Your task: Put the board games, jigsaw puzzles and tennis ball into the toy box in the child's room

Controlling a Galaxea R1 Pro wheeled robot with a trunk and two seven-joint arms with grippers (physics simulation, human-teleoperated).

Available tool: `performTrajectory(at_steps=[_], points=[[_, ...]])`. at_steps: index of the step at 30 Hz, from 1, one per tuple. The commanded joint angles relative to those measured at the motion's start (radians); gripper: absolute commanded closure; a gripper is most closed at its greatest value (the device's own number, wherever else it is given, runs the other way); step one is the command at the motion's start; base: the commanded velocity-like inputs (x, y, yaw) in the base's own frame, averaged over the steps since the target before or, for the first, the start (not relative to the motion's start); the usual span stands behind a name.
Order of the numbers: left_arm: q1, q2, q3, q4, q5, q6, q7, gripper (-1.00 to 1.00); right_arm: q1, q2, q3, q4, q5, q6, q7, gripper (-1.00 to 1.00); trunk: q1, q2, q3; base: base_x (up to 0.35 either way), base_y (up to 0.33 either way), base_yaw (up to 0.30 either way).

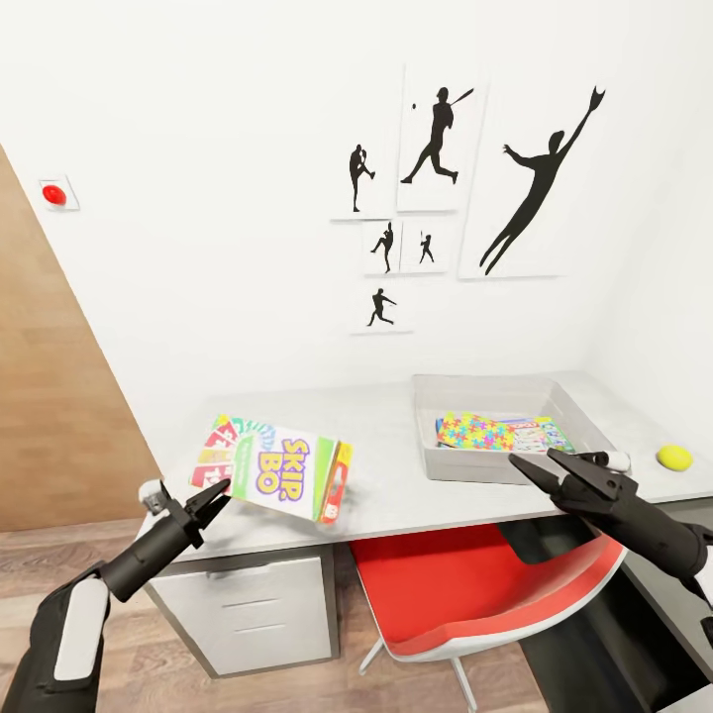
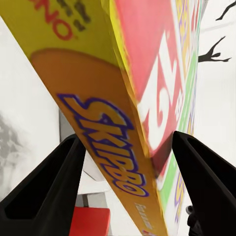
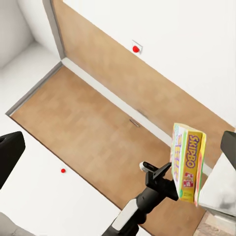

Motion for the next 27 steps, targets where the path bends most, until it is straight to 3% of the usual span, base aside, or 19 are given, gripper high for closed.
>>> performTrajectory(at_steps=[1, 13, 21, 27], points=[[-0.001, -0.001, 0.006, 0.000, -0.005, 0.003, -0.006, 1.00, -0.001, 0.000, 0.000, 0.000, 0.001, 0.001, 0.002, -1.00, 0.000, -0.001, -0.001, 0.000, 0.000, 0.000], [-0.001, -0.001, 0.021, -0.001, -0.004, 0.004, -0.008, 1.00, 0.000, 0.001, -0.001, 0.001, 0.001, -0.001, 0.002, -1.00, 0.000, -0.001, -0.001, -0.041, 0.000, 0.000], [-0.001, 0.001, 0.063, 0.000, -0.004, 0.008, -0.009, 1.00, 0.000, 0.002, -0.001, 0.000, 0.001, -0.003, 0.003, -1.00, 0.000, -0.001, -0.001, -0.169, 0.000, -0.003], [-0.001, -0.001, 0.083, 0.000, -0.004, 0.007, -0.009, 1.00, 0.002, 0.002, -0.001, 0.000, 0.001, -0.002, 0.005, -1.00, 0.000, -0.001, 0.002, -0.019, 0.000, -0.164]])
